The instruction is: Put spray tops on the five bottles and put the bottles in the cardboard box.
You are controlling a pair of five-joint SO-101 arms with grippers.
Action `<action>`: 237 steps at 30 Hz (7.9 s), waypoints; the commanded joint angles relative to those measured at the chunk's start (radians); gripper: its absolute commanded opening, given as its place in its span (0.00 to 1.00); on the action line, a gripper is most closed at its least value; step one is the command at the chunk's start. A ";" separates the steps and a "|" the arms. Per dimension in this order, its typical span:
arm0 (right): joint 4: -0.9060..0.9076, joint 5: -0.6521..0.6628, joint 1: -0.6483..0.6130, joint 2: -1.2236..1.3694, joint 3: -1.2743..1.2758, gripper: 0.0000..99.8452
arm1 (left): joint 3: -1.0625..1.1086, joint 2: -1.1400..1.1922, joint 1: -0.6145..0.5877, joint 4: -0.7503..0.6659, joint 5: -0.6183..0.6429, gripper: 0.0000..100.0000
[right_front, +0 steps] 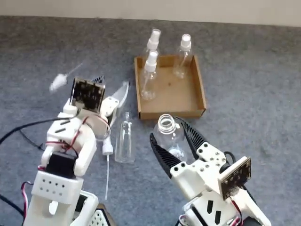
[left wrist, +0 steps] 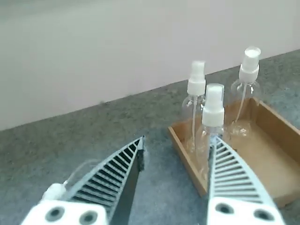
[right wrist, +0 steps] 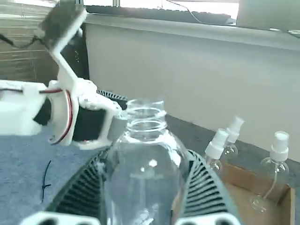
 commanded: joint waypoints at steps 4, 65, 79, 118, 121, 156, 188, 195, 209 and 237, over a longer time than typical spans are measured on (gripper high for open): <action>0.038 0.015 0.042 0.018 -0.041 0.00 | -0.202 0.012 0.001 0.126 -0.043 0.21; 0.243 0.215 0.341 0.326 0.163 0.01 | -0.851 1.491 -0.687 0.448 0.121 0.14; 0.232 0.218 0.337 0.325 0.163 0.01 | -0.901 1.429 -0.638 0.425 0.069 0.03; -0.561 -0.021 0.058 0.318 0.375 0.01 | -0.748 0.262 0.409 -0.080 0.163 0.00; -0.559 -0.021 0.054 0.232 0.381 0.01 | -0.714 0.282 0.409 -0.130 0.166 0.00; -0.473 -0.021 0.111 -0.030 0.478 0.00 | -0.691 0.358 0.493 -0.086 0.167 0.00; -0.573 -0.078 0.194 -0.030 0.536 0.00 | -0.828 0.364 0.536 -0.086 0.167 0.00; -0.573 -0.078 0.194 -0.030 0.538 0.00 | -0.840 0.371 0.556 -0.086 0.169 0.00; -0.573 -0.078 0.196 -0.030 0.539 0.00 | -0.800 0.498 0.568 -0.092 0.170 0.00; -0.573 -0.078 0.199 -0.031 0.539 0.00 | -0.704 0.504 0.358 -0.086 0.233 0.00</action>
